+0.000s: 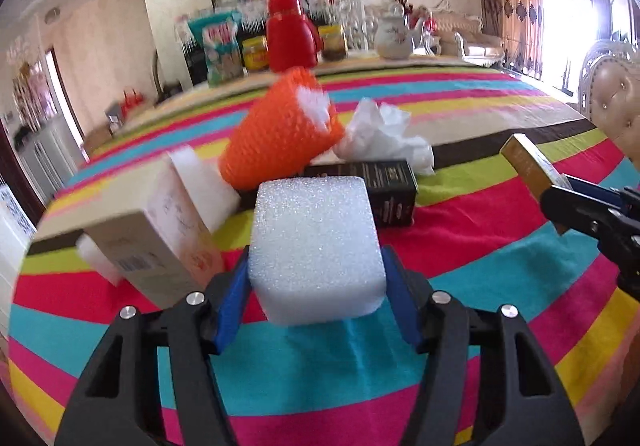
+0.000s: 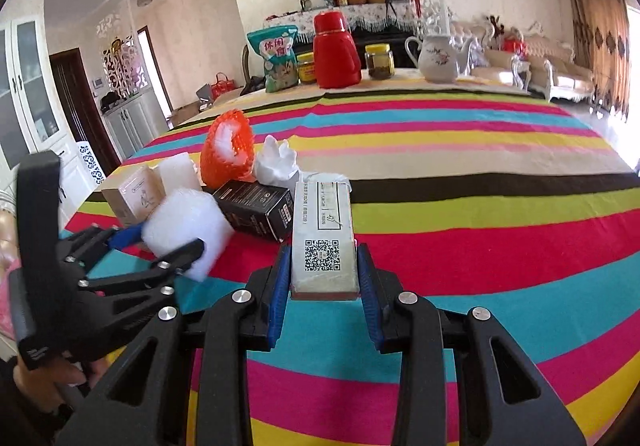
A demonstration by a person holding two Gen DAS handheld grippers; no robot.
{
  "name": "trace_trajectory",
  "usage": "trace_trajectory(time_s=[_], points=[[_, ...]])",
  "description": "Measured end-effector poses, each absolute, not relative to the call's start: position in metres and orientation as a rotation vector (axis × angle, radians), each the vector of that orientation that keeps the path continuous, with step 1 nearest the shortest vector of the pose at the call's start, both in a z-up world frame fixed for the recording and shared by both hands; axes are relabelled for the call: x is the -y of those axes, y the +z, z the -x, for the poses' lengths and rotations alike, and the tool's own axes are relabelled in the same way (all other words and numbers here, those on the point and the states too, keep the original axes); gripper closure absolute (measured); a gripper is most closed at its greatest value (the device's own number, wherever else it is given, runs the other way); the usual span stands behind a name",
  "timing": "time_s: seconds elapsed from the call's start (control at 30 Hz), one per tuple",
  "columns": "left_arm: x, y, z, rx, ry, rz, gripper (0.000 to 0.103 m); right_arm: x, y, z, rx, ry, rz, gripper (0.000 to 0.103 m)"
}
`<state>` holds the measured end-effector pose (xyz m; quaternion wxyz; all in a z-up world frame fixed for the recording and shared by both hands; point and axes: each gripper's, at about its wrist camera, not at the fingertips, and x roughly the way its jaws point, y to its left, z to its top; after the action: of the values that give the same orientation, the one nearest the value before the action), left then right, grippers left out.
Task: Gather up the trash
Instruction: 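Grasp the small white box with the right gripper while the left gripper grasps a foam block, then carry the foam block and white box toward the pink bin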
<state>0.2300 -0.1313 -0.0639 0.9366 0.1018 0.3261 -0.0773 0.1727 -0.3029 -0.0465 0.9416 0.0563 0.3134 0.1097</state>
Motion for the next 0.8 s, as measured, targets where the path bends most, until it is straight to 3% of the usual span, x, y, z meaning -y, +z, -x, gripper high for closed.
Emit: trace_trajectory(time_s=[0.8], points=[[0.115,-0.018,-0.185,-0.517,-0.212,-0.12,0.043,0.288,-0.037,-0.154,-0.546,0.244,-0.008,0.069]])
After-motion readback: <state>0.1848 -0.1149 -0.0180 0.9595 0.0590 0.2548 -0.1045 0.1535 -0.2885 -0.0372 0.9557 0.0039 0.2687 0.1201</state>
